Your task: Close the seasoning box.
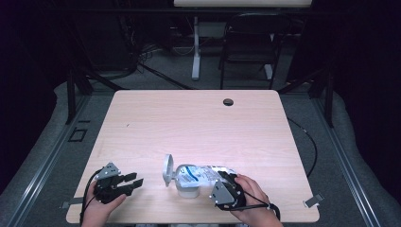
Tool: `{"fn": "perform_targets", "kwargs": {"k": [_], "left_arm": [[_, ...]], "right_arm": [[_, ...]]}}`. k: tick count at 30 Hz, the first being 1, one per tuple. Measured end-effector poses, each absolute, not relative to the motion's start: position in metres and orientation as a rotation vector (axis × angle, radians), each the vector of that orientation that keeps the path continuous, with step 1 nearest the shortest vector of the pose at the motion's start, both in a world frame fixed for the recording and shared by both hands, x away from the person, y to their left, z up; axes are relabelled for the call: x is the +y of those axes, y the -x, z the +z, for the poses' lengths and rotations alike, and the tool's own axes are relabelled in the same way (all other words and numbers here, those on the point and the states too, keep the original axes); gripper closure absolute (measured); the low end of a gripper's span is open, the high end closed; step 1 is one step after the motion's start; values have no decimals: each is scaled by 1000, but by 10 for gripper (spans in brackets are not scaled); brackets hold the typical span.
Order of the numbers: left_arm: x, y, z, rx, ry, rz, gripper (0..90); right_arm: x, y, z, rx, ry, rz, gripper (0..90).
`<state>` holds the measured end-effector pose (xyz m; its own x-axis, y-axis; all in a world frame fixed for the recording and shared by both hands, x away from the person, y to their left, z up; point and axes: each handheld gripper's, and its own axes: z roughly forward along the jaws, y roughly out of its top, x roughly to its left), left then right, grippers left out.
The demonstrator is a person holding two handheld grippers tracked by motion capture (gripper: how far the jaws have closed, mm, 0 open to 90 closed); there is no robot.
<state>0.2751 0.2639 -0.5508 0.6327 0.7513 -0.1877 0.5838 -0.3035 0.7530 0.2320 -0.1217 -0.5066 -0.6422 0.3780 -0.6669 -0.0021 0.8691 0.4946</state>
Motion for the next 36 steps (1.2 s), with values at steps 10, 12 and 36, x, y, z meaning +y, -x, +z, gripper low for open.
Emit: {"fn": "perform_targets", "kwargs": {"k": [10, 12, 36], "left_arm": [[265, -275, -551, 1051, -2009, 248, 575], [266, -276, -551, 1059, -2007, 256, 574], [270, -277, -555, 1075, -2005, 250, 574]], "right_arm": [[-124, -232, -511, 2205, -334, 659, 781], [-125, -232, -512, 2209, -349, 676, 782], [-134, -235, -518, 2186, -515, 928, 787]]}}
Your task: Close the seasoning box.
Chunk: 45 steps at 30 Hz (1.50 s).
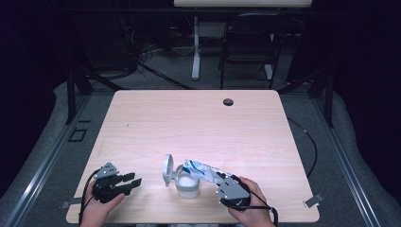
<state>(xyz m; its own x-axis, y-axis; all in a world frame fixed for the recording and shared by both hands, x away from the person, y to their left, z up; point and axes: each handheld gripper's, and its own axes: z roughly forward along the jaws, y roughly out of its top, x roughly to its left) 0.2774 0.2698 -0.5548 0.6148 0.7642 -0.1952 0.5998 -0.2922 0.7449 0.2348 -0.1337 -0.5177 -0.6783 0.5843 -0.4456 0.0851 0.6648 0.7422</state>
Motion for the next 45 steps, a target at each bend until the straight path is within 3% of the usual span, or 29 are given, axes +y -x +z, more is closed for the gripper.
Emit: {"fn": "perform_targets", "kwargs": {"k": [24, 45], "left_arm": [[280, -277, -553, 1103, -1994, 257, 574], [279, -276, -552, 1101, -1983, 272, 574]], "right_arm": [[-156, -244, -520, 2135, -749, 1210, 792], [-183, -251, -525, 2061, -898, 1201, 792]]}}
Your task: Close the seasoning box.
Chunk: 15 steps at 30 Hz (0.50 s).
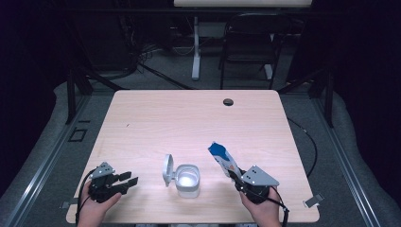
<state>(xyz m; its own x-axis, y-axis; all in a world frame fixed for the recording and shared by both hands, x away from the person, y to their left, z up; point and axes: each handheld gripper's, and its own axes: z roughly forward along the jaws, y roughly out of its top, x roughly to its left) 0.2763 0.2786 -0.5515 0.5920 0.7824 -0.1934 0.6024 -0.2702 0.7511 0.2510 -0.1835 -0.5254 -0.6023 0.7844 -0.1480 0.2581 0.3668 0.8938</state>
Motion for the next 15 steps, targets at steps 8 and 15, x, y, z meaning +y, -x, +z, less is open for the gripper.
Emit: {"fn": "perform_targets", "kwargs": {"k": [8, 15], "left_arm": [[278, -276, -552, 1102, -1988, 269, 574], [278, -277, -554, 1105, -1992, 267, 574]], "right_arm": [[-192, -256, -530, 2045, -939, 1176, 793], [-197, -260, -536, 2048, -965, 1148, 793]]}}
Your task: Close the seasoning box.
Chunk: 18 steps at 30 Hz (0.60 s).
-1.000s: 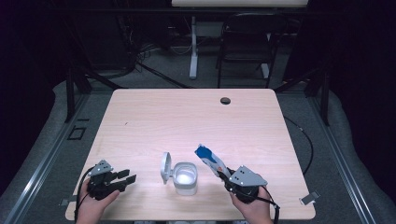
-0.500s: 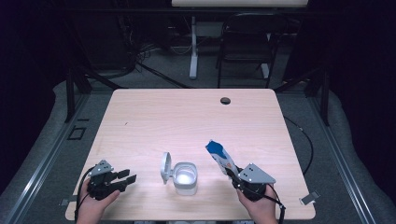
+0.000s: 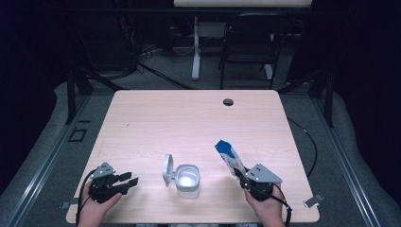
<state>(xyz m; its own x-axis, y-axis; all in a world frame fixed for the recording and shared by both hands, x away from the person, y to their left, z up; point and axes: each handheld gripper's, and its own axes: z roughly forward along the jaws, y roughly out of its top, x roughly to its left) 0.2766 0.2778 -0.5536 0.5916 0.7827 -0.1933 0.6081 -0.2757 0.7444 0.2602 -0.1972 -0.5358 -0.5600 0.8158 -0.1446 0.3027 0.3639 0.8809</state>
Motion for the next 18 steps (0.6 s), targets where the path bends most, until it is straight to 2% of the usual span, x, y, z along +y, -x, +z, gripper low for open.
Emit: {"fn": "perform_targets", "kwargs": {"k": [18], "left_arm": [[277, -277, -555, 1109, -1996, 267, 574]], "right_arm": [[-211, -270, -547, 2045, -1038, 1104, 793]]}}
